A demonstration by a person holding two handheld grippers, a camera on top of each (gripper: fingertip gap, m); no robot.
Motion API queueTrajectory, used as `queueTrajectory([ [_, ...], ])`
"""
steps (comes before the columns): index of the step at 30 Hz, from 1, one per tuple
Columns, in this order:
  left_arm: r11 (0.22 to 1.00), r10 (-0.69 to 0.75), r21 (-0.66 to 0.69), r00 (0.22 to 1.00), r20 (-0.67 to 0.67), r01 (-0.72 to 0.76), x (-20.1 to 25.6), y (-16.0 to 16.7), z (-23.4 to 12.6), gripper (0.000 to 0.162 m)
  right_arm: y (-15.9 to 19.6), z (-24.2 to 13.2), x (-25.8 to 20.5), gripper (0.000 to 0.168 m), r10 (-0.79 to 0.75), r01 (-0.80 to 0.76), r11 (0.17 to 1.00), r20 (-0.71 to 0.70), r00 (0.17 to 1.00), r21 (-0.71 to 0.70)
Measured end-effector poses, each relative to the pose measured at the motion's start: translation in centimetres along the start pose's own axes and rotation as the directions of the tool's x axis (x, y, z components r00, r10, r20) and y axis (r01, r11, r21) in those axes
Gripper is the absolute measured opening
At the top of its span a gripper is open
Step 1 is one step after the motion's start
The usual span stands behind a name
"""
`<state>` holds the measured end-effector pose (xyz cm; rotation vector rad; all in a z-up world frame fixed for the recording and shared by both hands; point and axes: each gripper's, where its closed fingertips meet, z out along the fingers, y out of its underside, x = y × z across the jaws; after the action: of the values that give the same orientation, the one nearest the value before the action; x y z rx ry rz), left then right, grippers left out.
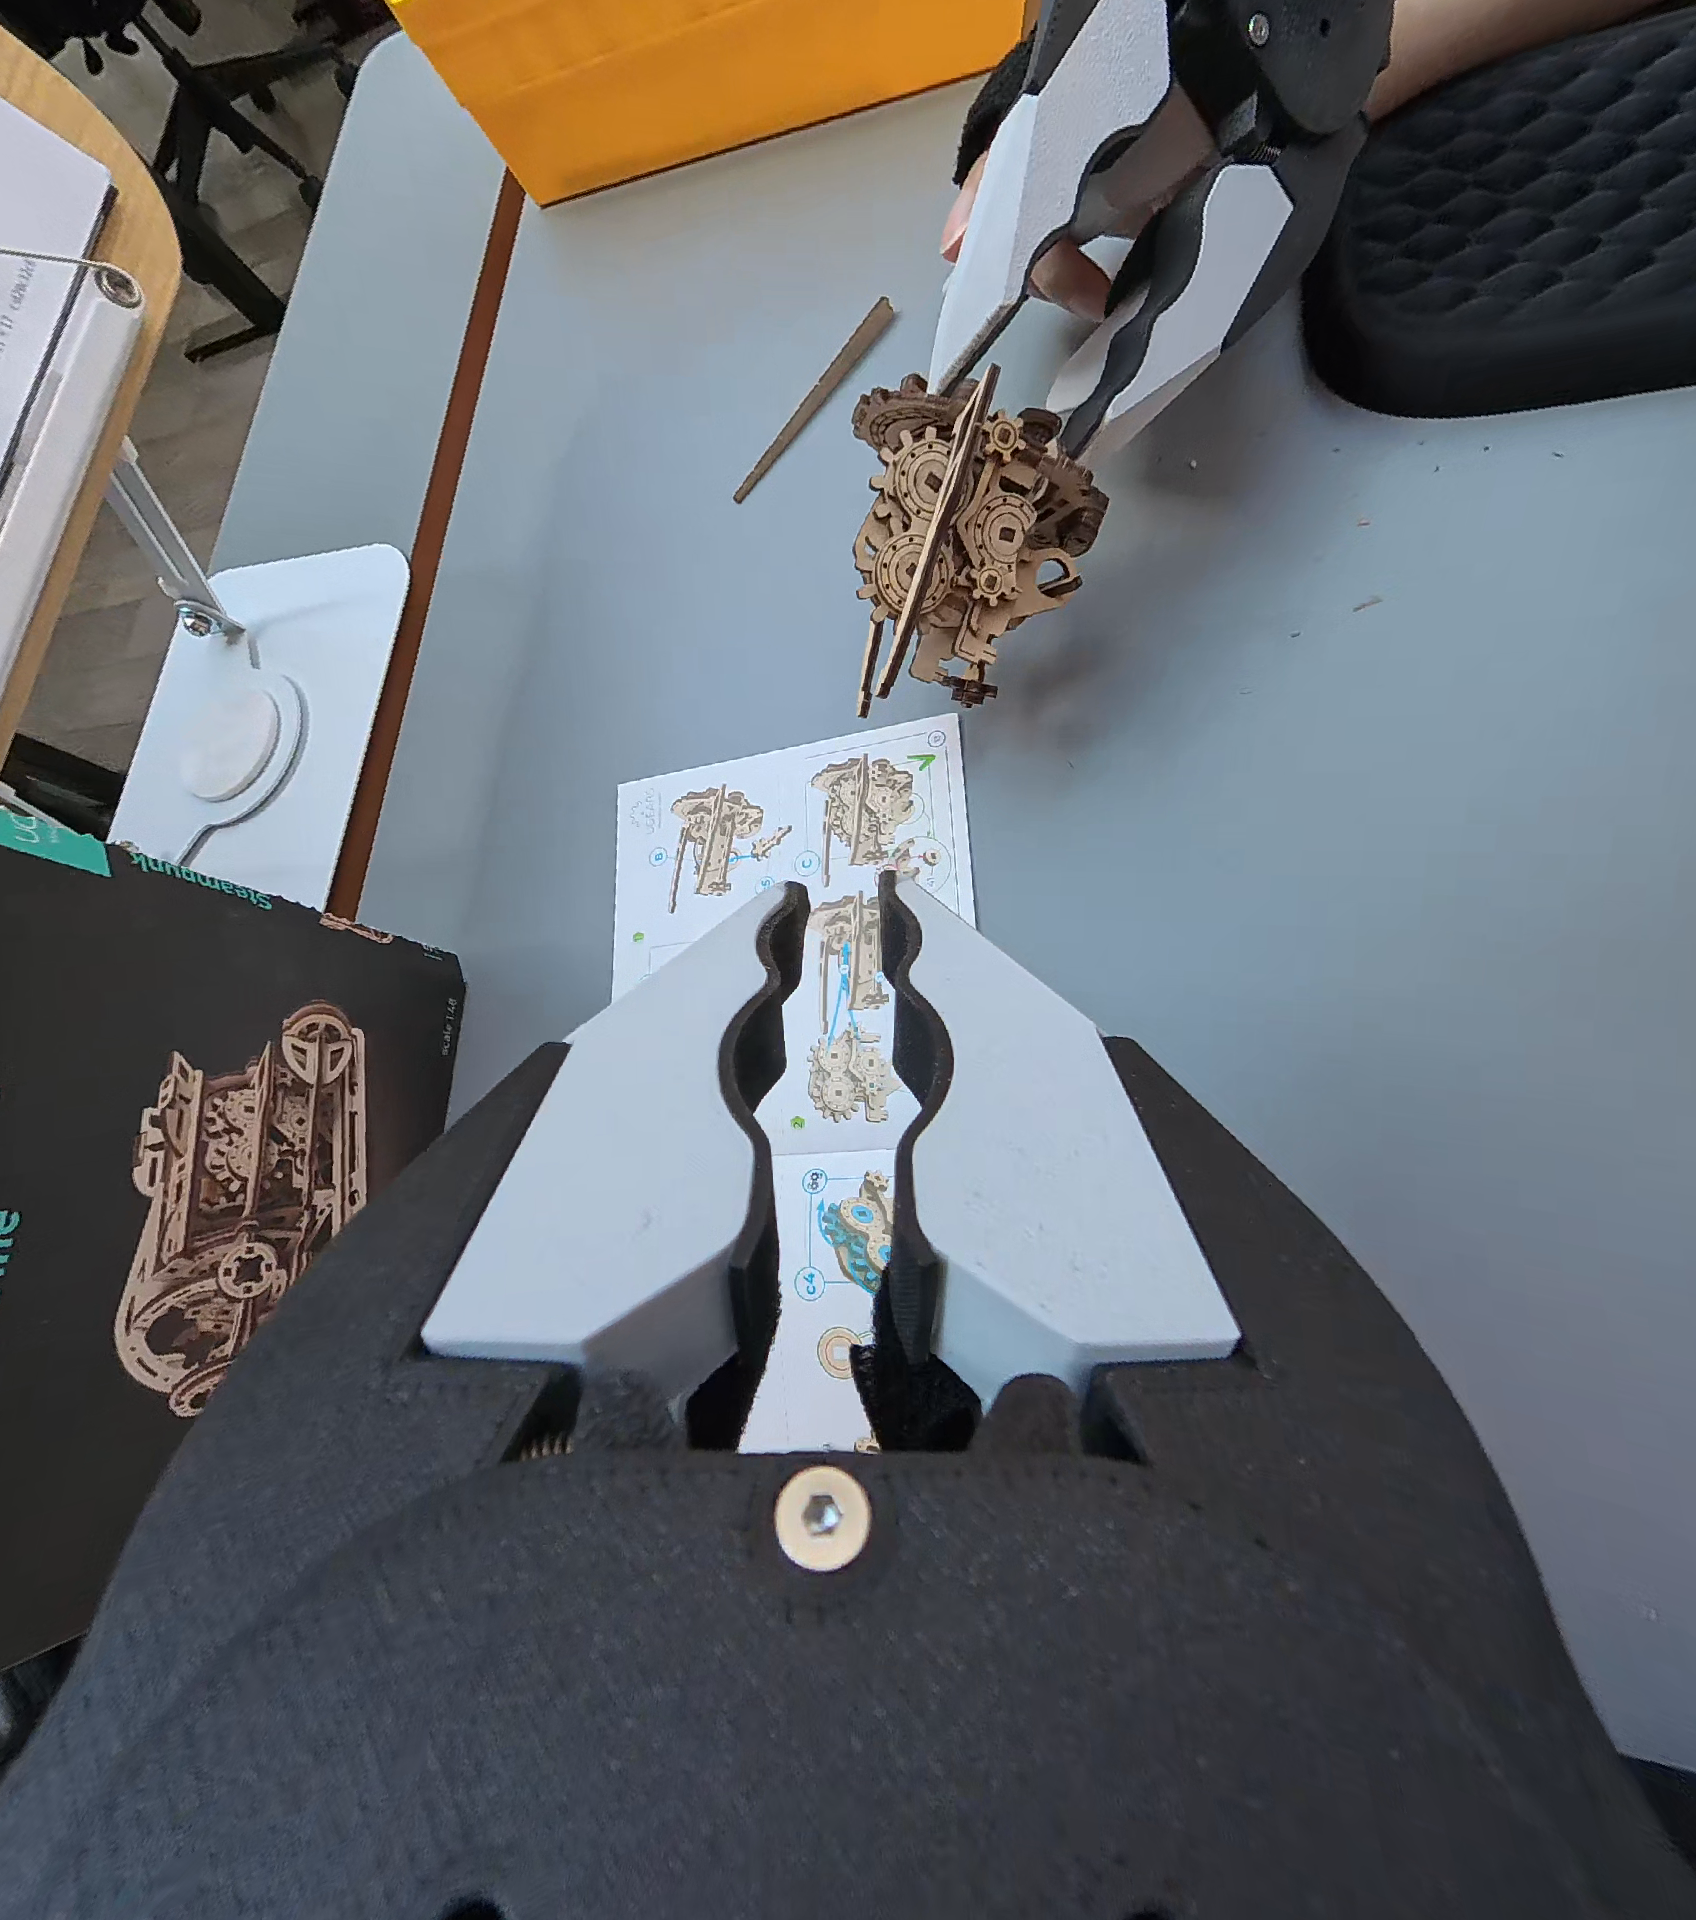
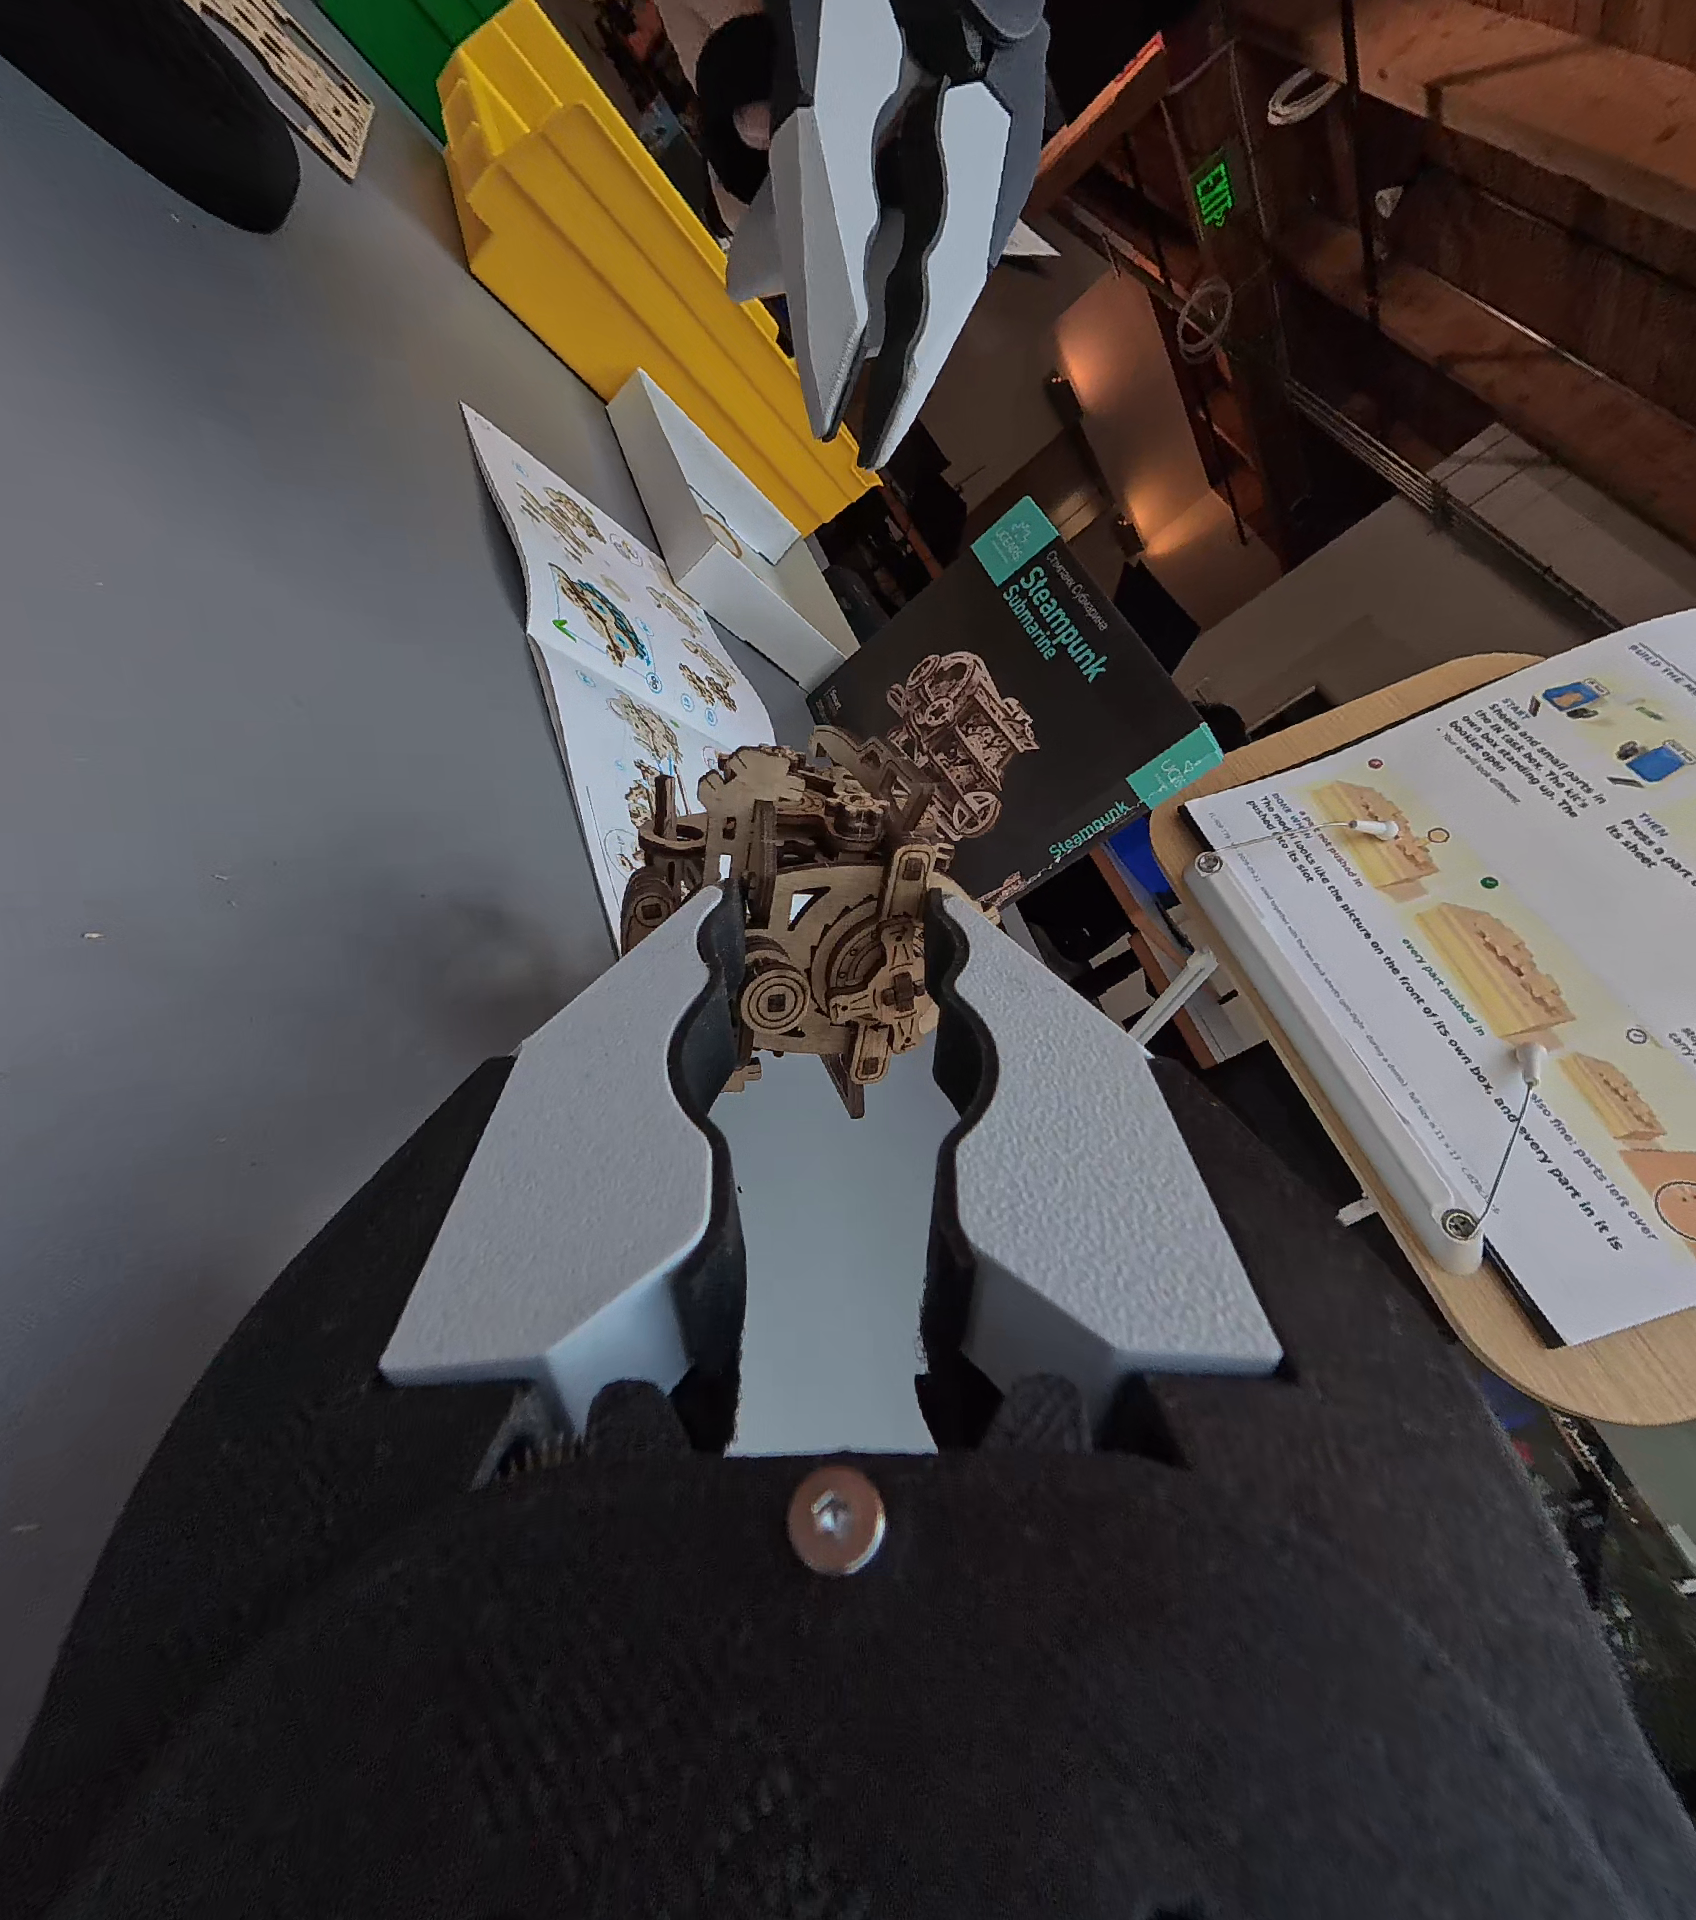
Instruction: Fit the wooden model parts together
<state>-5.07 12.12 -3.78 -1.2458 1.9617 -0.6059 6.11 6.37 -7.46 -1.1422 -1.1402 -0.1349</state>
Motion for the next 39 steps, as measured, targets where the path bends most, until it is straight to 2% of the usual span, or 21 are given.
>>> queueTrajectory([
  [6,0.995,-0.023,0.098,0.996,0.084,0.014,-1.8,-1.3,-0.9,0.01,-0.3,0.1,-0.5,0.033,-0.03,0.03,1.0,0.022,0.999,-0.007],
  [12,0.965,-0.058,0.257,0.998,0.027,0.049,-1.3,-3.7,-2.5,0.009,-0.4,0.1,-0.4,0.033,-0.024,0.024,1.0,0.014,1.0,-0.008],
  [19,0.927,-0.076,0.365,0.997,-0.031,0.082,-0.8,-5.2,-4.0,0.009,-0.5,-0.1,-0.3,0.033,0.003,-0.003,1.0,0.014,1.0,0.004],
  [29,0.871,-0.121,0.467,0.988,-0.1,0.154,-1.0,-6.2,-5.2,0.009,-0.4,-0.8,1.0,0.033,0.129,-0.129,0.991,-0.023,0.991,0.022],
  [39,0.821,-0.157,0.531,0.977,-0.142,0.209,-1.6,-6.5,-6.4,0.008,-0.3,-0.9,0.9,0.033,0.146,-0.146,0.989,-0.022,0.989,0.012],
])
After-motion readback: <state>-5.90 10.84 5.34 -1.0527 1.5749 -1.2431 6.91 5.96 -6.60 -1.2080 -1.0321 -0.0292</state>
